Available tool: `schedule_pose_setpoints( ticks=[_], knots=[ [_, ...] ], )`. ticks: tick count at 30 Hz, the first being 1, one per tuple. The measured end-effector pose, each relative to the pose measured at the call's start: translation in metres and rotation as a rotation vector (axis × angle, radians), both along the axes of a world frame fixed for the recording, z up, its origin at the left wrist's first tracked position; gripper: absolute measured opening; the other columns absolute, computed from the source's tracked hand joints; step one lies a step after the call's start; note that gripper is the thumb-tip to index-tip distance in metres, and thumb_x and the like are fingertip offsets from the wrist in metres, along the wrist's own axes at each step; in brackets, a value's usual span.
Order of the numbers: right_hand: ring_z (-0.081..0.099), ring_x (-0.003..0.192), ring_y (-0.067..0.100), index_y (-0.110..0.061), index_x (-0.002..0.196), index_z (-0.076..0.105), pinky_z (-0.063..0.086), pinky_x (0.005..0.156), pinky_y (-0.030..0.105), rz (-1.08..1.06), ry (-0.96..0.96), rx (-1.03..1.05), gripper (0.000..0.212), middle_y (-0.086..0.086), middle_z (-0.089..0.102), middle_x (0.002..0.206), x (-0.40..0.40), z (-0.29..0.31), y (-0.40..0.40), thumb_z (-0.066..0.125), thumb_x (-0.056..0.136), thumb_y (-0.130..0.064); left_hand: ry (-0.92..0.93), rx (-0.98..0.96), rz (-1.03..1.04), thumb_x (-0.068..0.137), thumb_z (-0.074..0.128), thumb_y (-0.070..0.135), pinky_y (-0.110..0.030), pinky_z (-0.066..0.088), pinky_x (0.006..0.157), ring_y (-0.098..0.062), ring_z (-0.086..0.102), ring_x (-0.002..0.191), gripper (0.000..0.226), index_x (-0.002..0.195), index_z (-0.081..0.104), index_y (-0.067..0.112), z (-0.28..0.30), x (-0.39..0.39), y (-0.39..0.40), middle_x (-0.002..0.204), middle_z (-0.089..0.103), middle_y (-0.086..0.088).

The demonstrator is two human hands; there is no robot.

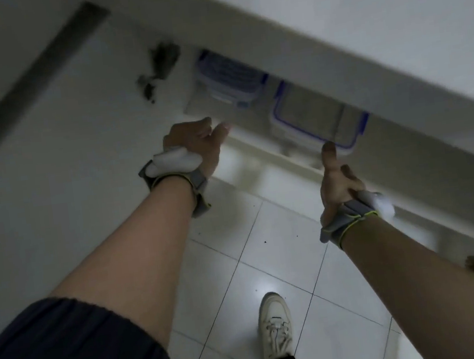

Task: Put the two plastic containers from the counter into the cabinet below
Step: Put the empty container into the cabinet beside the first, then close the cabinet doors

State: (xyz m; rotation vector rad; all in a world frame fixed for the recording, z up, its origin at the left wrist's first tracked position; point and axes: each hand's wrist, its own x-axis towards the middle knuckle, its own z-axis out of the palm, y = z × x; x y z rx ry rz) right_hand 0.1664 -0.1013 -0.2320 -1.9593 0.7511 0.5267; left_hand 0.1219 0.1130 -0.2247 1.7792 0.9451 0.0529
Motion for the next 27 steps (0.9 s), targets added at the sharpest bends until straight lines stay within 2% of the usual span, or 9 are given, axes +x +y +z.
schedule_pose_setpoints(
  ticks=[3, 5, 6, 9, 14, 17, 21, 25, 27],
  knots=[
    [0.038, 0.143, 0.021, -0.019, 0.152, 0.039, 0.023, 0.104, 0.022, 0.032, 0.030, 0.082, 0.091, -0.003, 0.042, 0.157, -0.055, 0.016, 0.032, 0.054, 0.082, -0.074, 0.067, 0.056, -0.036, 0.081, 0.067, 0.056, -0.029, 0.045, 0.104, -0.019, 0.063, 0.117, 0.054, 0.121, 0.068, 0.020, 0.014, -0.067, 0.017, 0.125, 0.070, -0.001],
    [0.041, 0.142, 0.024, -0.018, 0.149, 0.042, 0.026, 0.107, 0.023, 0.060, 0.034, 0.122, 0.087, -0.001, 0.043, 0.156, -0.099, 0.034, 0.061, 0.056, 0.082, -0.071, 0.143, 0.147, -0.122, 0.088, 0.056, 0.057, -0.019, 0.040, 0.099, -0.020, 0.059, 0.123, 0.048, 0.120, 0.068, 0.025, 0.033, -0.112, 0.021, 0.129, 0.067, 0.002],
    [0.041, 0.142, 0.025, -0.019, 0.149, 0.043, 0.027, 0.110, 0.025, 0.097, 0.055, 0.147, 0.086, -0.001, 0.044, 0.155, -0.119, 0.037, 0.071, 0.054, 0.082, -0.073, 0.168, 0.170, -0.111, 0.089, 0.053, 0.058, -0.021, 0.040, 0.097, -0.021, 0.059, 0.123, 0.047, 0.116, 0.069, 0.024, 0.039, -0.137, 0.023, 0.128, 0.068, 0.001],
    [0.046, 0.139, 0.023, -0.018, 0.148, 0.045, 0.030, 0.109, 0.026, 0.142, 0.060, 0.234, 0.077, -0.001, 0.051, 0.150, -0.186, 0.071, 0.112, 0.059, 0.087, -0.062, 0.190, -0.013, 0.027, 0.083, 0.057, 0.062, -0.023, 0.040, 0.103, -0.018, 0.059, 0.125, 0.054, 0.120, 0.067, 0.023, 0.047, -0.212, 0.022, 0.126, 0.069, 0.004],
    [0.047, 0.138, 0.020, -0.021, 0.151, 0.042, 0.033, 0.110, 0.030, 0.261, 0.135, 0.439, 0.082, 0.000, 0.047, 0.153, -0.286, 0.106, 0.172, 0.071, 0.082, -0.055, 0.250, -0.162, 0.248, 0.087, 0.053, 0.061, -0.021, 0.035, 0.101, -0.017, 0.054, 0.129, 0.068, 0.139, 0.053, 0.018, 0.071, -0.331, 0.018, 0.140, 0.059, 0.002],
    [0.048, 0.138, 0.018, -0.023, 0.151, 0.041, 0.034, 0.110, 0.031, 0.328, 0.161, 0.514, 0.084, -0.001, 0.047, 0.153, -0.320, 0.120, 0.204, 0.073, 0.080, -0.054, 0.162, -0.346, 0.482, 0.079, 0.059, 0.063, -0.025, 0.036, 0.104, -0.018, 0.051, 0.132, 0.086, 0.147, 0.041, 0.014, 0.076, -0.370, 0.023, 0.148, 0.051, -0.001],
    [0.054, 0.132, 0.017, -0.025, 0.151, 0.042, 0.037, 0.106, 0.029, 0.416, 0.154, 0.516, 0.083, 0.002, 0.053, 0.148, -0.345, 0.121, 0.234, 0.073, 0.079, -0.056, -0.026, -0.455, 0.631, 0.056, 0.057, 0.086, -0.042, 0.036, 0.115, -0.020, 0.046, 0.137, 0.117, 0.148, 0.036, 0.017, 0.087, -0.385, 0.038, 0.154, 0.042, -0.002],
    [0.046, 0.133, 0.034, -0.007, 0.139, 0.047, 0.037, 0.114, 0.049, 0.394, 0.152, 0.586, 0.082, 0.015, 0.045, 0.147, -0.346, 0.117, 0.240, 0.071, 0.079, -0.057, -0.161, -0.536, 0.765, 0.057, 0.055, 0.079, -0.047, 0.035, 0.115, -0.021, 0.041, 0.139, 0.103, 0.144, 0.043, 0.024, 0.101, -0.371, 0.047, 0.152, 0.043, 0.001],
    [0.063, 0.113, 0.021, 0.000, 0.123, 0.055, 0.050, 0.103, 0.042, 0.447, 0.136, 0.584, 0.065, 0.007, 0.068, 0.121, -0.342, 0.113, 0.240, 0.071, 0.082, -0.048, -0.183, -0.545, 0.817, 0.059, 0.055, 0.076, -0.046, 0.033, 0.116, -0.019, 0.044, 0.136, 0.091, 0.136, 0.052, 0.029, 0.102, -0.371, 0.048, 0.146, 0.050, 0.006]
  ],
)
